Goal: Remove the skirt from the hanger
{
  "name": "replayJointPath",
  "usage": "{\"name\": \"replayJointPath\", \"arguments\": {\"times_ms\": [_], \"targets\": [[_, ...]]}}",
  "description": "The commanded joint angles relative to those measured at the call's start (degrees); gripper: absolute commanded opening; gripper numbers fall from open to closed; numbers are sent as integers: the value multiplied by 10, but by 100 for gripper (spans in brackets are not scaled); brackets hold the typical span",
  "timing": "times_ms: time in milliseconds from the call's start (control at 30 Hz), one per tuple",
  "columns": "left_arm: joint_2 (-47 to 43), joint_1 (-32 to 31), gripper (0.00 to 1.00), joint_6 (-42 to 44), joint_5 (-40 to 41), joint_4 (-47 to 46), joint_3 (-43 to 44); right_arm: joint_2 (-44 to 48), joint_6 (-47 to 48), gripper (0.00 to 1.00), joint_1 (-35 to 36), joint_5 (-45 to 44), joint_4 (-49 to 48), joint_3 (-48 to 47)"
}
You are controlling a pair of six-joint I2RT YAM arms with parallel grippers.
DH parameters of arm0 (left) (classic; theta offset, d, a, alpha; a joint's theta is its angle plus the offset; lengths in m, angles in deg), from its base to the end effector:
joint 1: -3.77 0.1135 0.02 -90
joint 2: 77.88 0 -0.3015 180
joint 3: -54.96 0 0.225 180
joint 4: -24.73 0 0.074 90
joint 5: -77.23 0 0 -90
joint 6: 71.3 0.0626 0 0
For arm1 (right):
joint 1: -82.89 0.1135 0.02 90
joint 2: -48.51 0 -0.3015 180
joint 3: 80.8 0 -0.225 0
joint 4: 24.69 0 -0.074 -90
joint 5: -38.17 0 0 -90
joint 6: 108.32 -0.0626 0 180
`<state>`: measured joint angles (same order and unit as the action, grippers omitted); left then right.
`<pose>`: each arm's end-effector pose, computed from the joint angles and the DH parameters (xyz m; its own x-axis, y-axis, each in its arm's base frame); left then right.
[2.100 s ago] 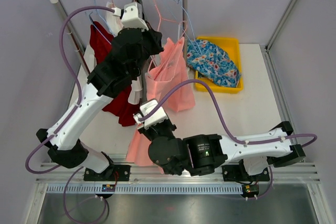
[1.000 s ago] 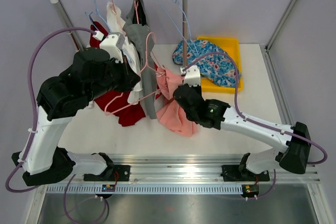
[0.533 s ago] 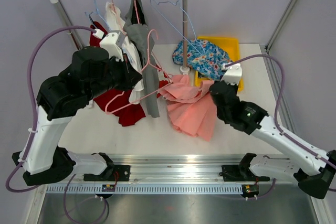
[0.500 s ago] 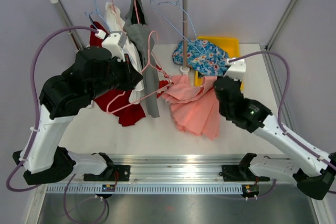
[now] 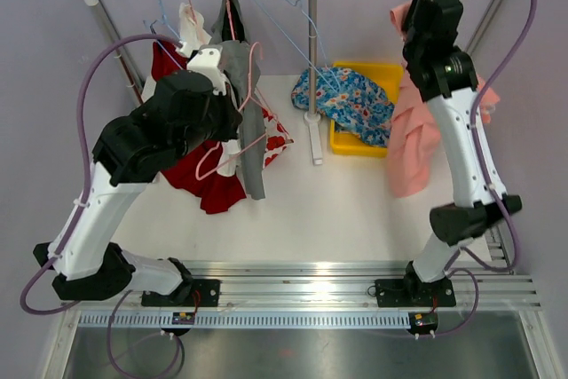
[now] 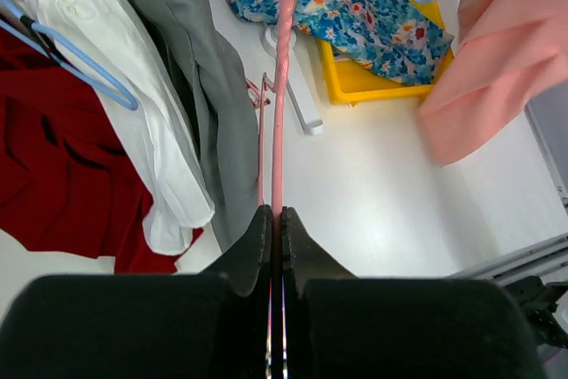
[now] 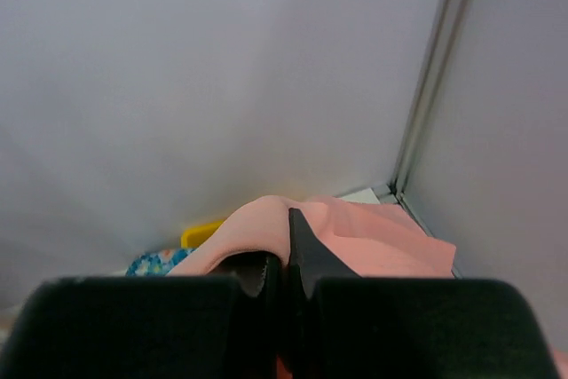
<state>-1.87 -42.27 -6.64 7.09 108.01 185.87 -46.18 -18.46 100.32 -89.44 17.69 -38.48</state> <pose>0.1496 -0.1244 0.5270 -0.4992 -0.0623 -0.8643 0.2831 0.9309 -0.2306 0.3290 0.0632 0.5687 0.0110 0.0055 -0.9999 0.3449 0.9386 0.0089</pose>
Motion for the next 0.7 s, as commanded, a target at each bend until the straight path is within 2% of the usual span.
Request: {"name": "replayJointPath", "arguments": {"times_ms": [0, 67, 133, 333, 433, 467, 533, 567, 600, 633, 667], "targets": [[21, 10, 0, 32, 32, -50, 25, -88, 8, 0, -7, 72, 25, -165], [34, 17, 0, 39, 31, -65, 28, -137, -12, 0, -13, 86, 40, -228], [48, 30, 0, 42, 28, -82, 33, -152, -22, 0, -16, 99, 33, -229], [78, 74, 0, 43, 4, -129, 46, -154, -61, 0, -38, 120, 6, -136], [104, 91, 0, 49, -12, -145, 81, -113, -106, 0, -52, 133, -53, 16], [125, 98, 0, 52, -15, -148, 93, -103, -117, 0, -55, 133, -84, 106], [149, 103, 0, 60, -16, -155, 136, -87, -158, 0, -59, 133, -105, 220], [160, 106, 0, 63, -16, -158, 149, -86, -171, 0, -61, 131, -114, 252], [182, 108, 0, 64, -13, -160, 162, -93, -190, 4, -64, 131, -113, 275], [192, 110, 0, 70, -13, -172, 178, -100, -197, 21, -66, 130, -104, 303], [199, 112, 0, 72, -13, -181, 182, -109, -206, 53, -67, 127, -77, 311]]}}
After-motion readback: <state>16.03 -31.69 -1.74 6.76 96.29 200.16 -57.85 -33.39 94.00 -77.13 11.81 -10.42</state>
